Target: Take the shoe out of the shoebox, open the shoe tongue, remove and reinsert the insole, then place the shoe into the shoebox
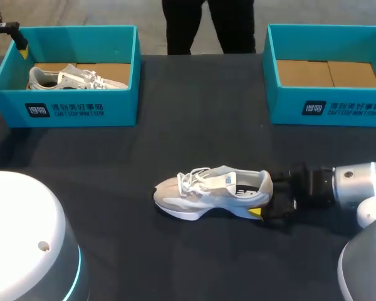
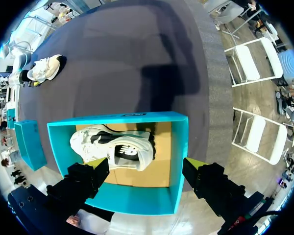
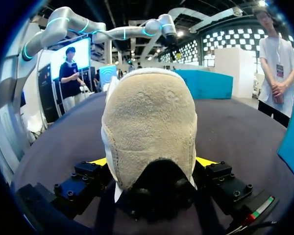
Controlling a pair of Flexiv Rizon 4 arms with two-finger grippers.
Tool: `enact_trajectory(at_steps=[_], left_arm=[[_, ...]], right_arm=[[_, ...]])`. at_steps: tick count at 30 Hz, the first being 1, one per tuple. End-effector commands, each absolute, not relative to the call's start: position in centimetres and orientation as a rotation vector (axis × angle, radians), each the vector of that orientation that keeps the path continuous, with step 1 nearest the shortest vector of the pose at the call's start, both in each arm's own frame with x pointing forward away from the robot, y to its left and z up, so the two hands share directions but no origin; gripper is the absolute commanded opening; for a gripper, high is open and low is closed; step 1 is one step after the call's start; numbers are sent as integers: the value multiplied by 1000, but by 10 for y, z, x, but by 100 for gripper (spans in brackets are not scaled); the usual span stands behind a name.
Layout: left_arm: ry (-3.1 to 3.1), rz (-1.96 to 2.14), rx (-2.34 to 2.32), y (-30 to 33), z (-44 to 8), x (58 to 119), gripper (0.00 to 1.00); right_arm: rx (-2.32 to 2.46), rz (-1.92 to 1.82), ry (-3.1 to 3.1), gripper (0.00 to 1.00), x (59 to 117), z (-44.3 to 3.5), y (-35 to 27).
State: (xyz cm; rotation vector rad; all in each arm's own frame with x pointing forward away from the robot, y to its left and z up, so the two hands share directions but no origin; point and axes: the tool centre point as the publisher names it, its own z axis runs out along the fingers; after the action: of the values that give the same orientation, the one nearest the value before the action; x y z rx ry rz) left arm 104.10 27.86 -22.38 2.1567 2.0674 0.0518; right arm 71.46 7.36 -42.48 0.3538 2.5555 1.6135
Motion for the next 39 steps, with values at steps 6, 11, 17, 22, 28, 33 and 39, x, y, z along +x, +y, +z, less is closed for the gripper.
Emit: enact_trajectory(at_steps=[6, 11, 17, 22, 28, 33, 39], left_arm=[[2067, 57, 2157, 278, -224, 1040, 100], [2067, 57, 2157, 278, -224, 1040, 100], [2067, 57, 2157, 278, -224, 1040, 100], [2067, 57, 2157, 278, -224, 1040, 100], [2067, 57, 2157, 278, -224, 1040, 100], [2067, 57, 2157, 278, -224, 1040, 100], [2067, 57, 2157, 278, -224, 1040, 100]], right_arm=[[345, 1627, 2581, 100, 720, -434, 83], [354, 1633, 2576, 100, 718, -435, 81], [347, 1637, 2562, 100, 718, -433, 82], [331, 1642, 2564, 100, 719, -433, 84], [322, 1657, 2563, 100, 721, -434, 87], [322, 1661, 2549, 0, 721, -433, 86], [298, 1662, 2546, 0, 721, -431, 87]])
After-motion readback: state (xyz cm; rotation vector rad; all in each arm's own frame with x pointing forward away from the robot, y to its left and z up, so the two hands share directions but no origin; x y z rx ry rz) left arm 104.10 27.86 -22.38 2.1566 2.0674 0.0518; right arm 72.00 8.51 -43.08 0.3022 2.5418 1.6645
